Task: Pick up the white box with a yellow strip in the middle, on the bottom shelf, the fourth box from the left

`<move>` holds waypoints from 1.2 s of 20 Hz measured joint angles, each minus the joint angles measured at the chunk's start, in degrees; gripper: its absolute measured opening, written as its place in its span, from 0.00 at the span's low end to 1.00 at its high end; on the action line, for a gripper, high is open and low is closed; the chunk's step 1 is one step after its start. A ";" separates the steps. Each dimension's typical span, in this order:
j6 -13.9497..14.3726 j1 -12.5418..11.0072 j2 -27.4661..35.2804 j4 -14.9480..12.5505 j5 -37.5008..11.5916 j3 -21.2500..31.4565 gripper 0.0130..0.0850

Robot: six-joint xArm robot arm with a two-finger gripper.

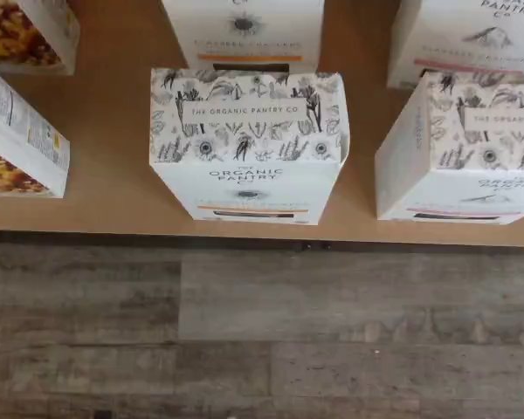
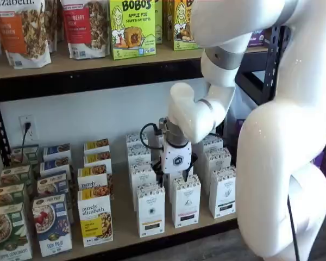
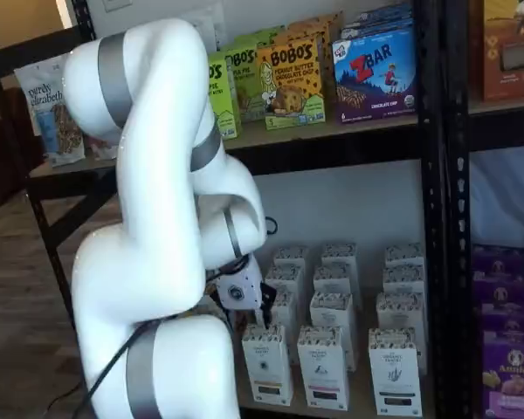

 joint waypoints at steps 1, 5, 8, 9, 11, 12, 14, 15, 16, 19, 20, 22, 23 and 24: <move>-0.79 0.17 0.79 0.97 -0.32 -0.36 1.00; -1.87 0.40 3.51 2.31 -1.86 -1.66 1.00; -3.57 0.68 5.42 4.32 -2.93 -2.70 1.00; -3.63 0.68 5.95 4.39 -3.19 -3.01 1.00; -3.23 0.59 7.00 3.91 -3.42 -3.77 1.00; -3.47 0.58 7.64 4.14 -3.63 -4.20 1.00; -3.20 0.50 8.55 3.79 -3.96 -4.89 1.00; -3.02 0.46 8.99 3.57 -4.14 -5.25 1.00; -2.46 0.37 9.54 2.92 -4.21 -5.75 1.00; -1.24 0.20 11.40 1.50 -4.29 -7.56 1.00; -1.31 0.20 11.96 1.58 -4.24 -8.11 1.00; -1.62 0.21 13.16 1.88 -4.11 -9.31 1.00; -2.03 0.22 13.57 2.31 -4.18 -9.67 1.00; -3.02 0.28 14.09 3.36 -4.37 -10.11 1.00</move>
